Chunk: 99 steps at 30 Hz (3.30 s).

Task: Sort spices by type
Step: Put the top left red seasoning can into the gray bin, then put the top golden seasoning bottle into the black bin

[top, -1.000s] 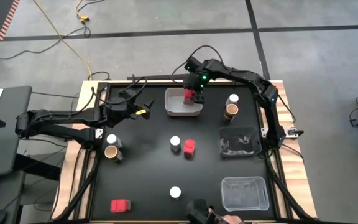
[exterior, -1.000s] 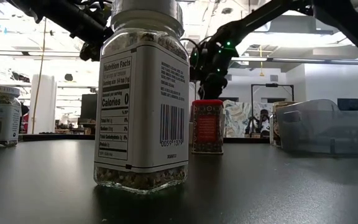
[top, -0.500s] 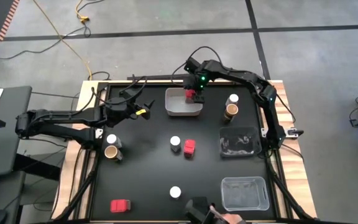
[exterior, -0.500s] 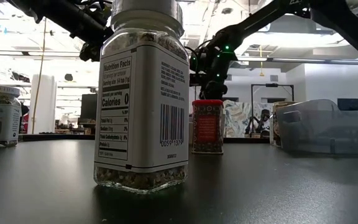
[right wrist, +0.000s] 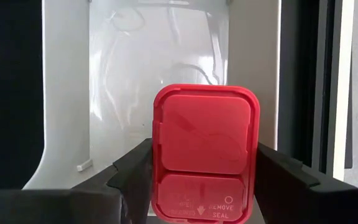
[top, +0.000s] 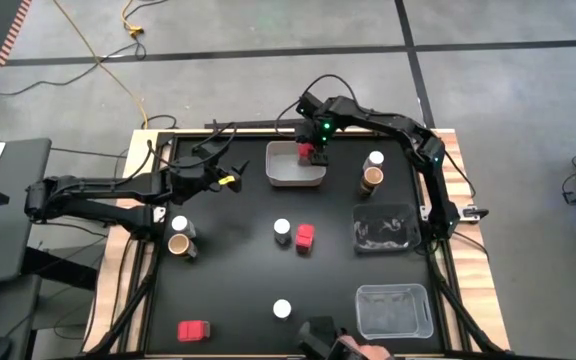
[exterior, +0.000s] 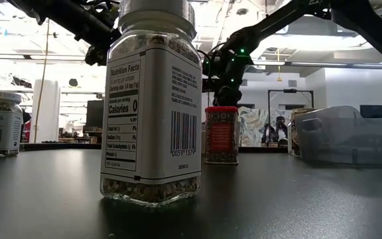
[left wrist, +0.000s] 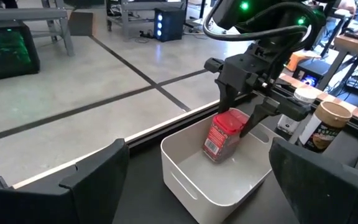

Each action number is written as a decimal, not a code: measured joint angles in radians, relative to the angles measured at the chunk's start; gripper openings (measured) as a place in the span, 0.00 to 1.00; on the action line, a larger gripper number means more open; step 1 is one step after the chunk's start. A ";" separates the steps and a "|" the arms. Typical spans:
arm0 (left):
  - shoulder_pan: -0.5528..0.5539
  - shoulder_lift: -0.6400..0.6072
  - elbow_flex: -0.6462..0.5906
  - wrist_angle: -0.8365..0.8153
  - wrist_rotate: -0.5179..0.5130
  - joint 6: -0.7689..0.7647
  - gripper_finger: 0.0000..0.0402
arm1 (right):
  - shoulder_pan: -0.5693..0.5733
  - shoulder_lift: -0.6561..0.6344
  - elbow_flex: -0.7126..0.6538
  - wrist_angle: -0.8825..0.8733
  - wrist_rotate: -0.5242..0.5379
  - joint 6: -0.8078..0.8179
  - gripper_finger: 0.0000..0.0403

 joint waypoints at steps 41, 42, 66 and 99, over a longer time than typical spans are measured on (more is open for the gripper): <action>0.000 0.000 0.000 -0.035 0.000 0.000 0.92 | -0.006 -0.164 0.000 -0.013 -0.001 0.104 0.77; 0.000 0.000 0.000 -0.035 0.000 0.000 0.92 | -0.011 -0.184 0.001 -0.012 -0.001 0.132 0.77; 0.000 0.000 0.000 -0.036 0.001 0.000 0.92 | -0.101 -0.704 -0.449 -0.189 0.145 0.876 0.75; -0.001 0.000 0.000 -0.106 0.001 0.001 0.92 | 0.055 -0.829 -0.846 -0.015 0.300 1.126 0.75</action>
